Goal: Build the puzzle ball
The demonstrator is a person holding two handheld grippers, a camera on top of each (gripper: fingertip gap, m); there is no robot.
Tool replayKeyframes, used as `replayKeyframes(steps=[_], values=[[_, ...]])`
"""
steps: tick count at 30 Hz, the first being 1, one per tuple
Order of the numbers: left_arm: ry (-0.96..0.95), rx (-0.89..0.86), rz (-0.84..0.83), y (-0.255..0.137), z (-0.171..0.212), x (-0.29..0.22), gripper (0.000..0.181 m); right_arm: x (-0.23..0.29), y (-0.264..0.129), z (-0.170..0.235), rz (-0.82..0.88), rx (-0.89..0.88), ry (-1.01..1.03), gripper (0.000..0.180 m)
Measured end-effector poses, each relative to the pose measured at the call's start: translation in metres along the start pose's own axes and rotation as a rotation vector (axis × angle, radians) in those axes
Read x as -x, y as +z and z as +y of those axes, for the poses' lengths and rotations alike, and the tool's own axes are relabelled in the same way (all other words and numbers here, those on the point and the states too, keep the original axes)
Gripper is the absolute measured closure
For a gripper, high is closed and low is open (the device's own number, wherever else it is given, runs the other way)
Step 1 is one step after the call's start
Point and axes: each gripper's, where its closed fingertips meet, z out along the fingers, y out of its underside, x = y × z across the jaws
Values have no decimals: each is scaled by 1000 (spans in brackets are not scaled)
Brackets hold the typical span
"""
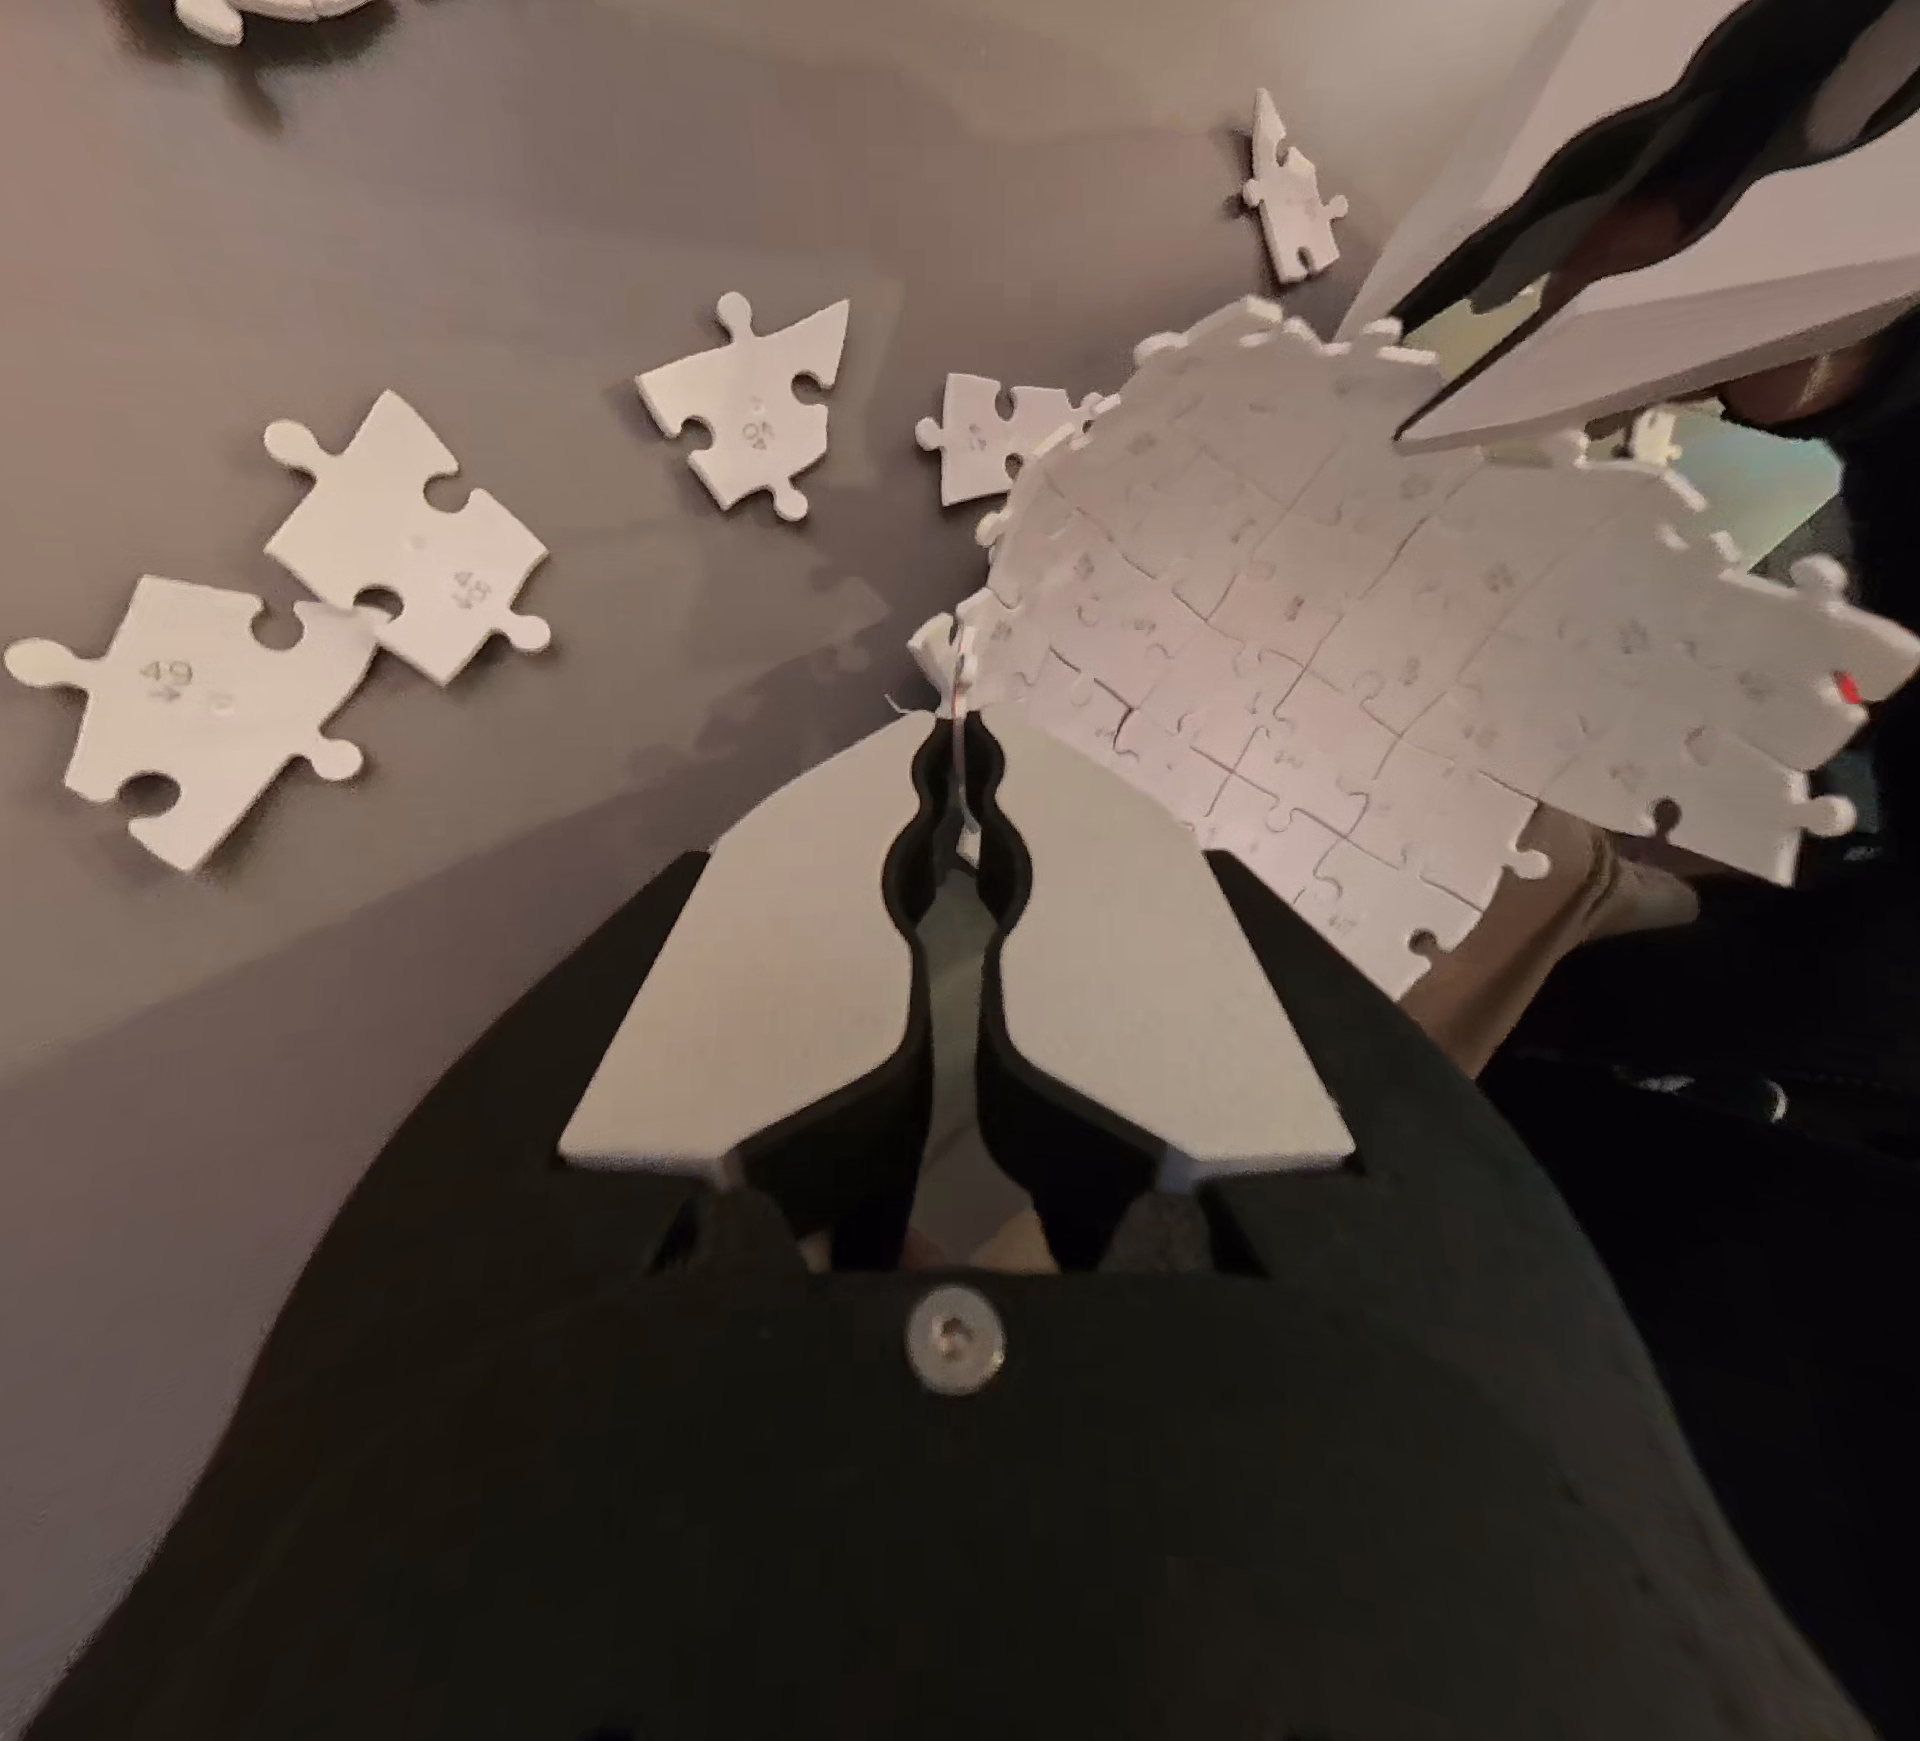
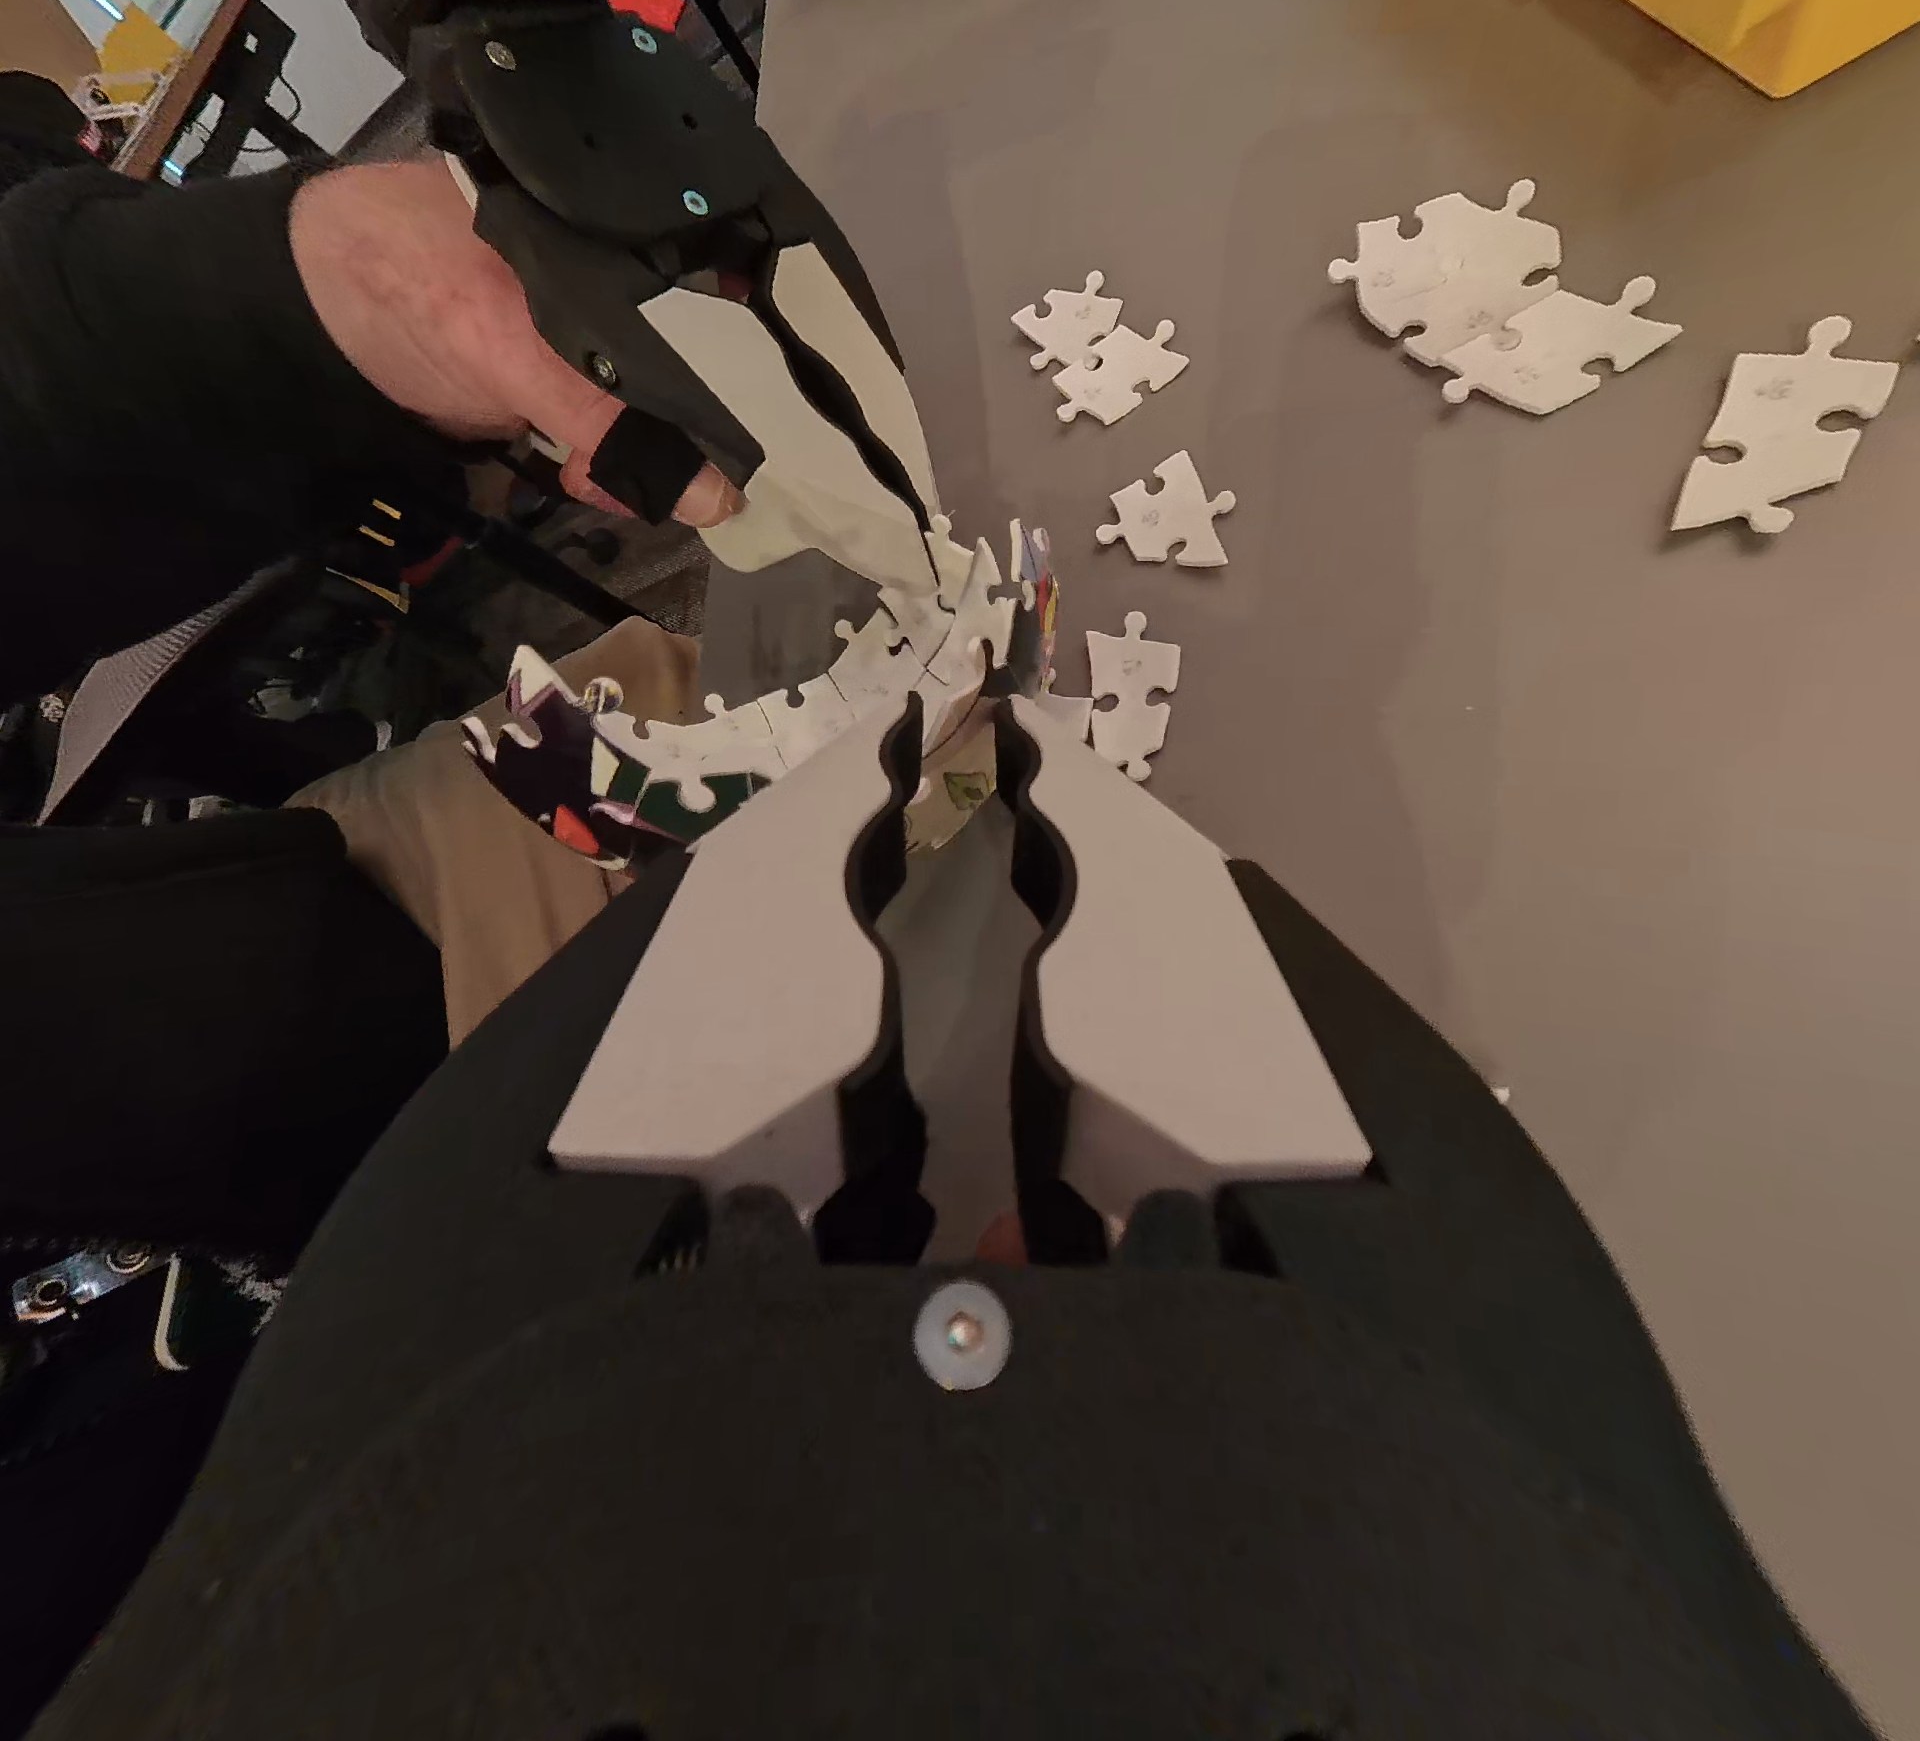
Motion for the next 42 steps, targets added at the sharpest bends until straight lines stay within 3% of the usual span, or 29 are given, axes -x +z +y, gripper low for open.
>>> replayKeyframes(steps=[14,42], values=[[-222,-144,77,4,1,3,179,3,1,-1,-11,-40,46,168],[-262,-261,38,8,2,10,175,-7,1,0,-29,-78,121,168]])
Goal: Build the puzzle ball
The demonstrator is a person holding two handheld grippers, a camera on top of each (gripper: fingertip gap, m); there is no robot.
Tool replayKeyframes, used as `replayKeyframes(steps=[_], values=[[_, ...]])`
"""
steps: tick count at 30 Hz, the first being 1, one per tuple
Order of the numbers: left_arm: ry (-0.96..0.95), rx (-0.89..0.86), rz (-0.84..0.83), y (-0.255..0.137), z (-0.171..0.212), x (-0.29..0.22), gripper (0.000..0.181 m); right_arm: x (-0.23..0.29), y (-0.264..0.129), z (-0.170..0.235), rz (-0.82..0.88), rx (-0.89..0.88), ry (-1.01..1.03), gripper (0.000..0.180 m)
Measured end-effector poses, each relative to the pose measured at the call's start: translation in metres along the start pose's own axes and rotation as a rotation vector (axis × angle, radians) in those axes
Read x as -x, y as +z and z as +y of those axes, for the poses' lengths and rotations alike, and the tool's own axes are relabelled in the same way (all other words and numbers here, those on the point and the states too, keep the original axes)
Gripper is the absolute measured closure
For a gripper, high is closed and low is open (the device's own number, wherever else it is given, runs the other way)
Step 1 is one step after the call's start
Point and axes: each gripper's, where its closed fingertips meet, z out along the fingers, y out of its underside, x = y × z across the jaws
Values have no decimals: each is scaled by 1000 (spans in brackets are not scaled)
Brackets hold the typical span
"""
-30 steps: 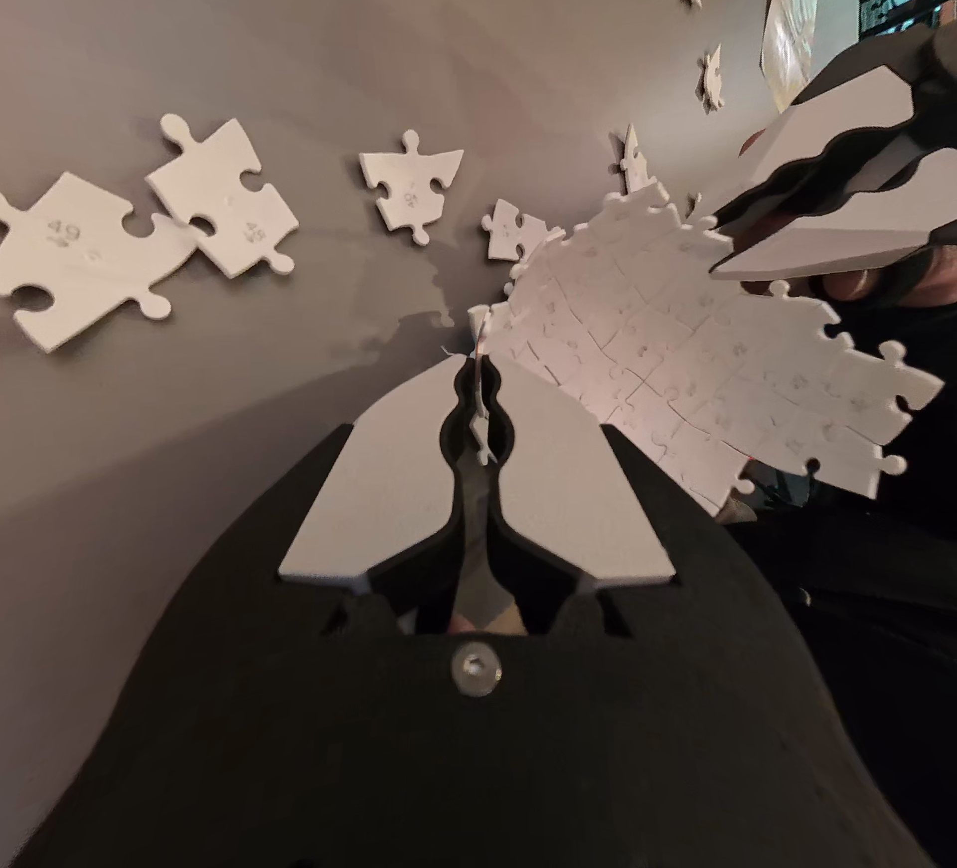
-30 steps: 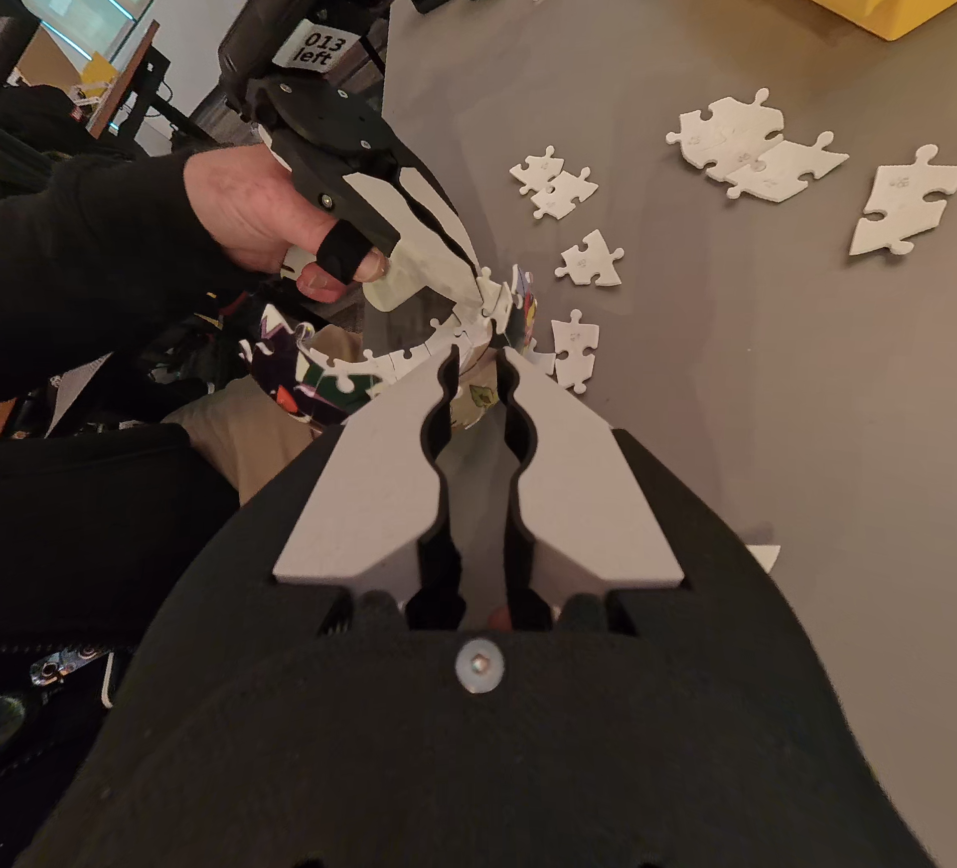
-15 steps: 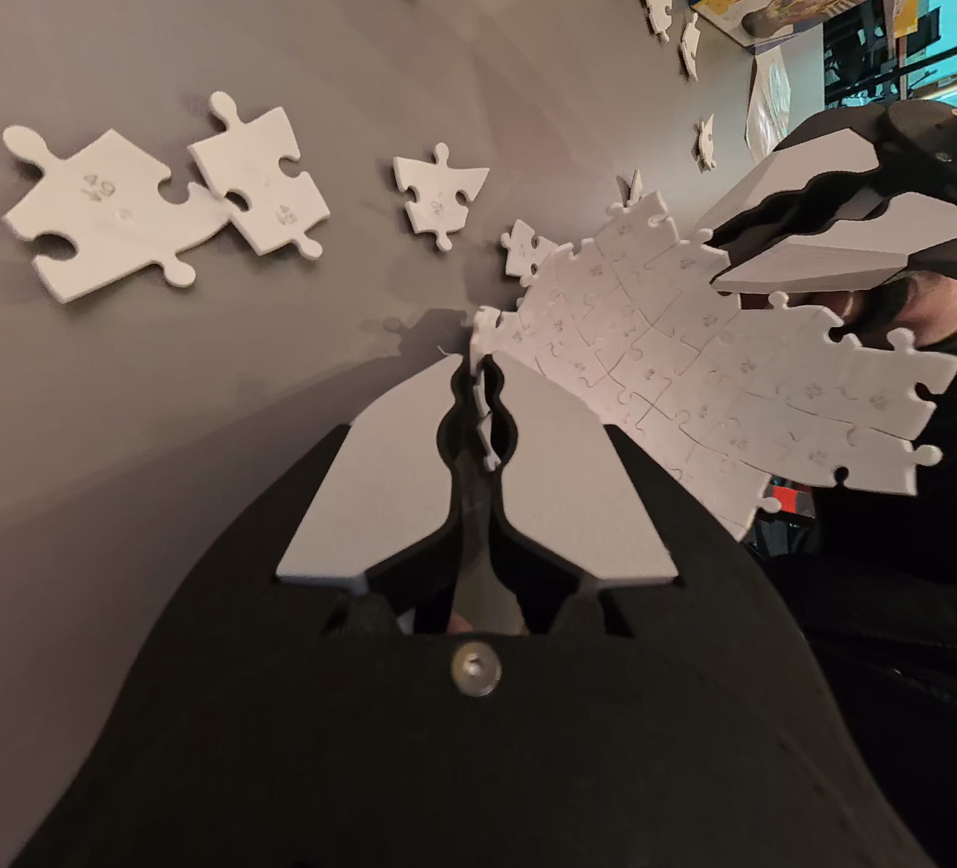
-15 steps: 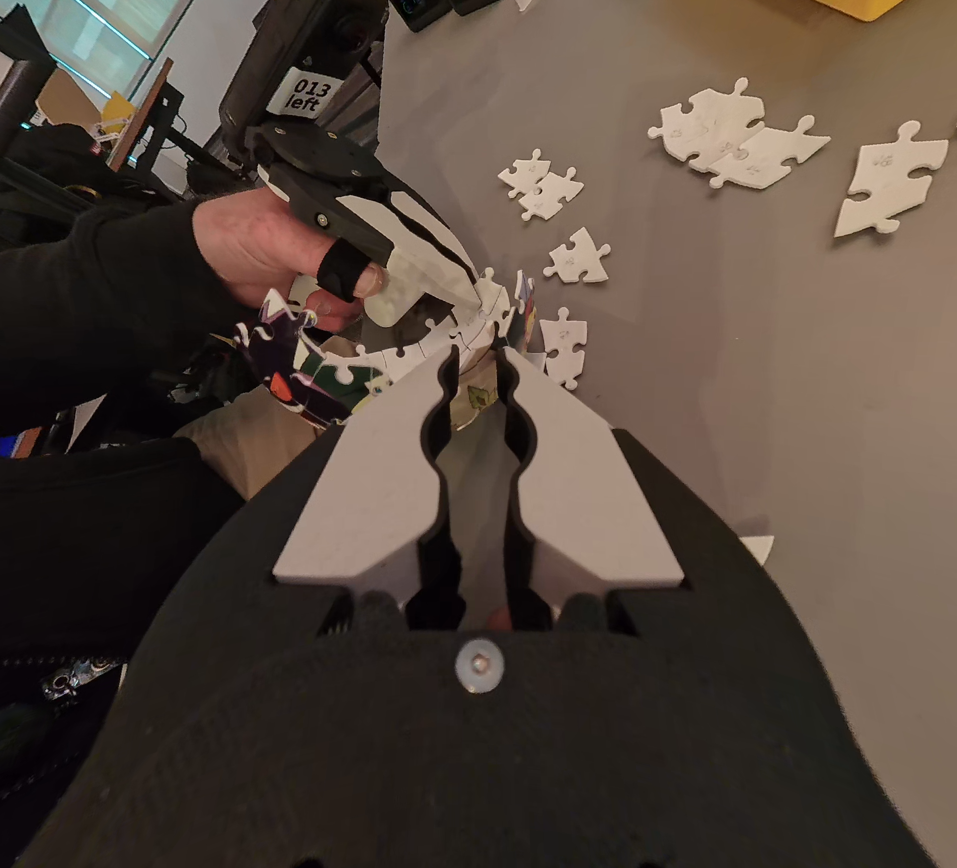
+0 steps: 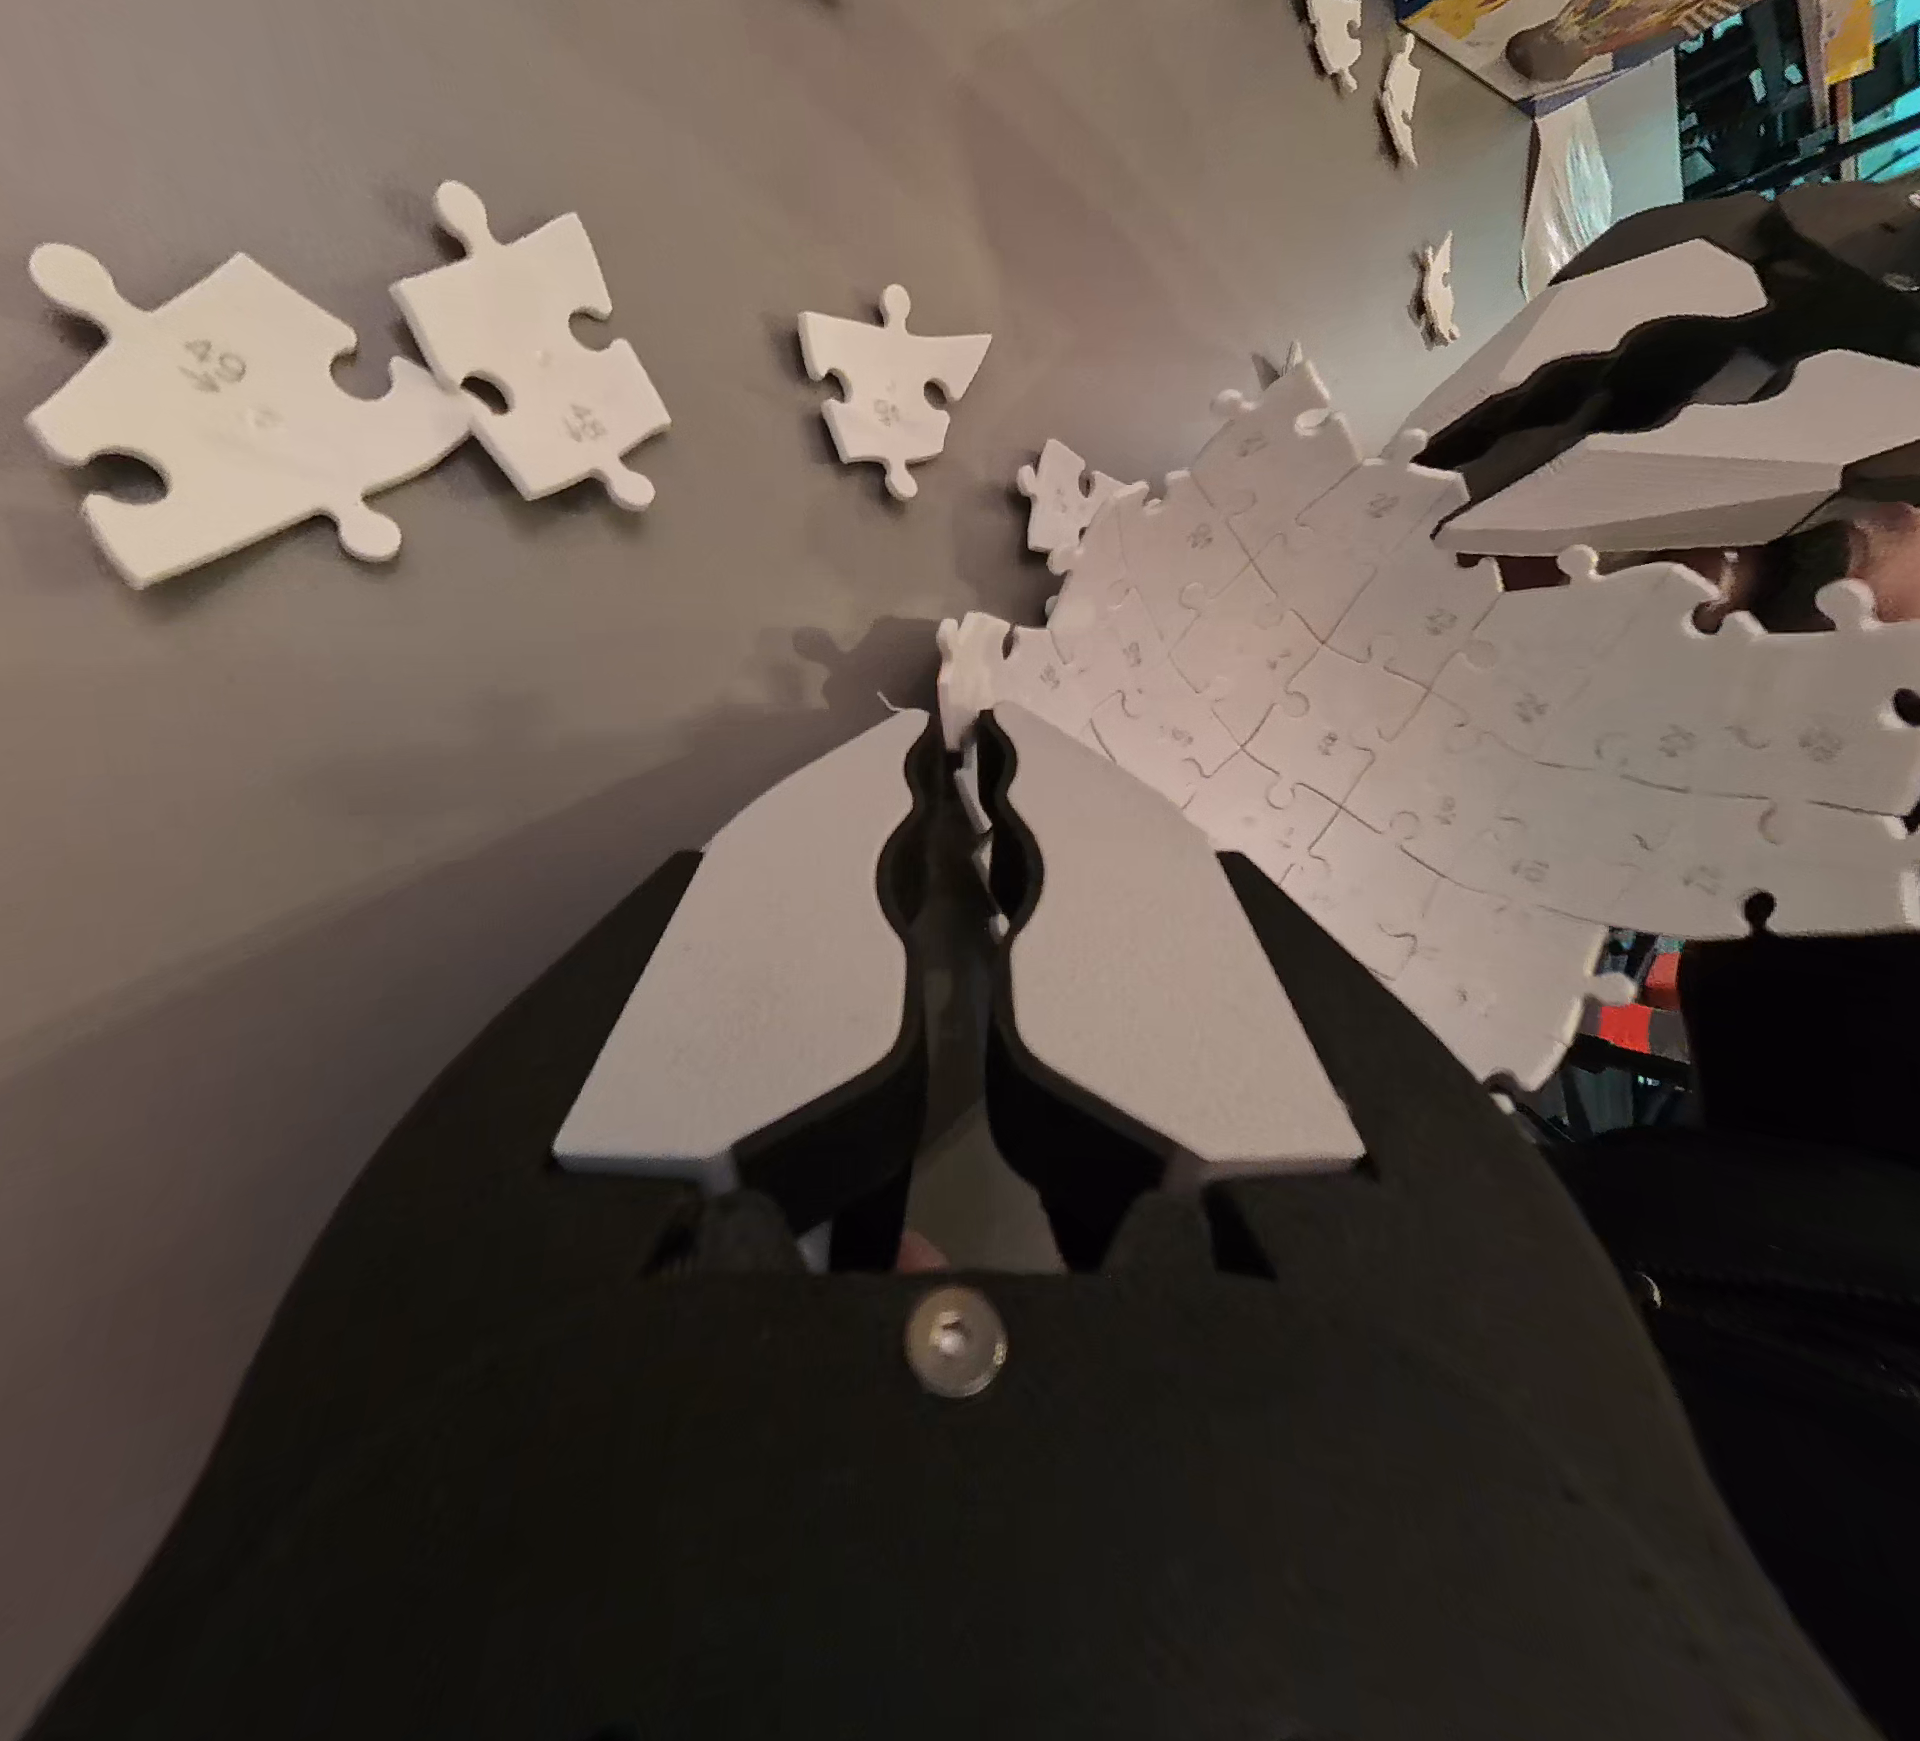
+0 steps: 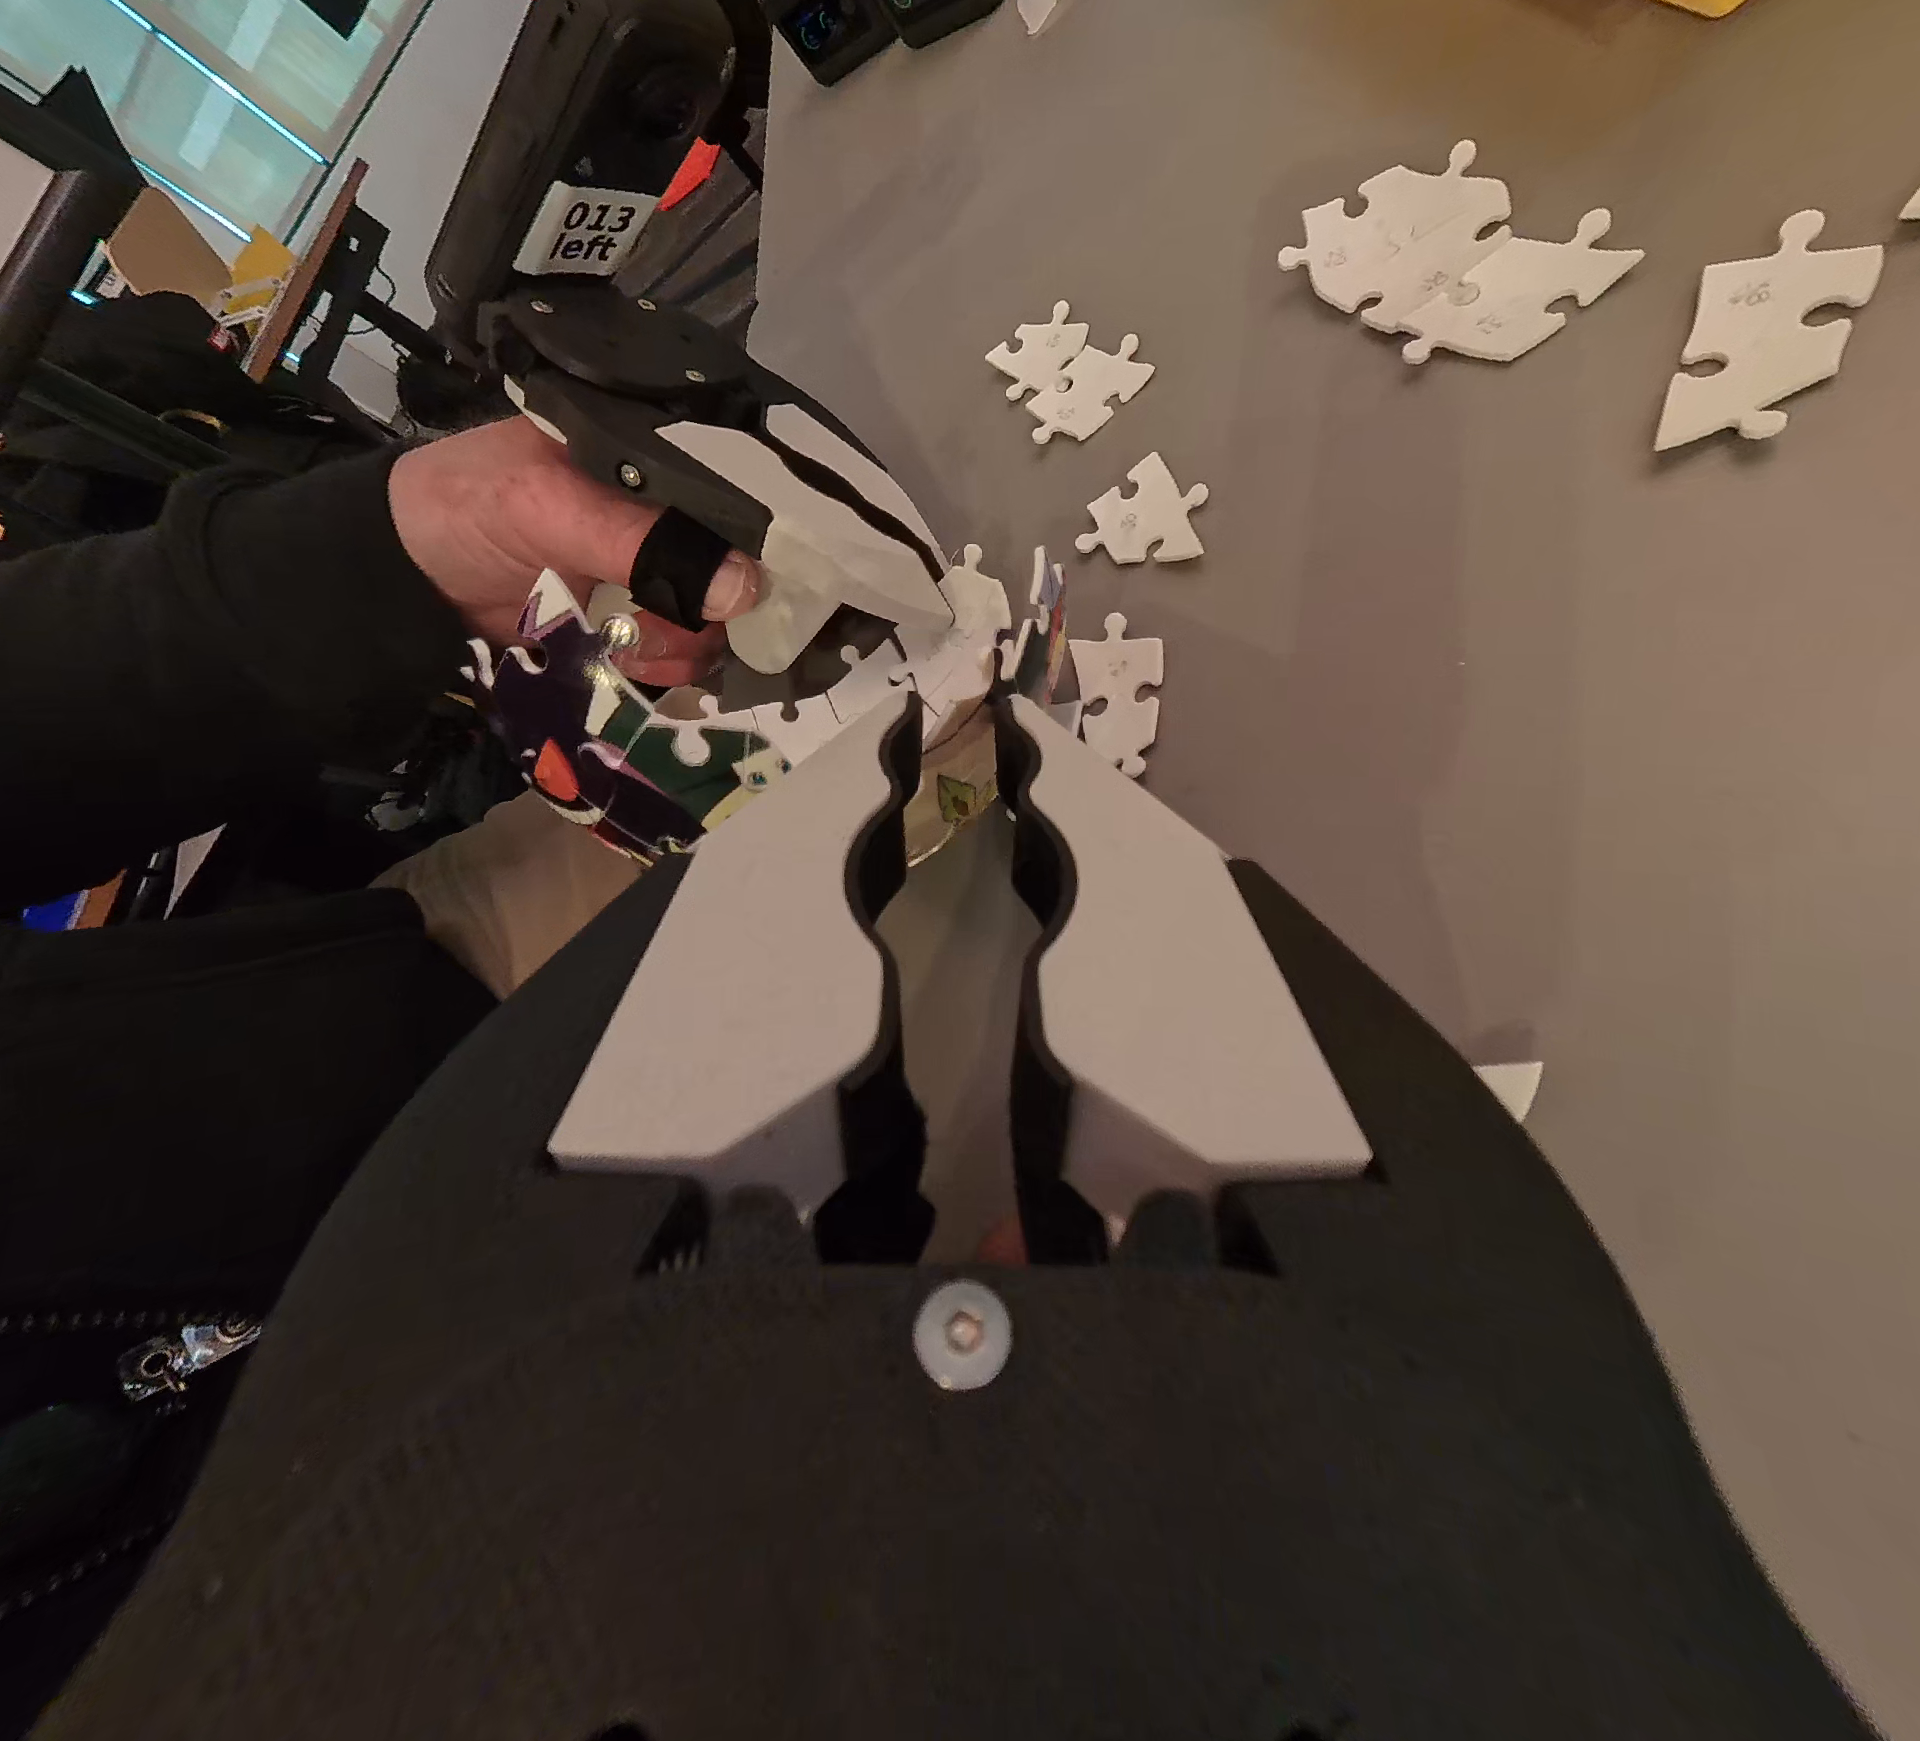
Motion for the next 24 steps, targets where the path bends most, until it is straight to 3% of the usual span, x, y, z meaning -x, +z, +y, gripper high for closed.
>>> replayKeyframes(steps=[15,24], values=[[52,-34,-24,-3,6,-1,174,-2,-11,-9,29,-43,-8,168],[107,-54,-64,-3,9,-3,174,30,-49,-17,210,-43,-297,165]])
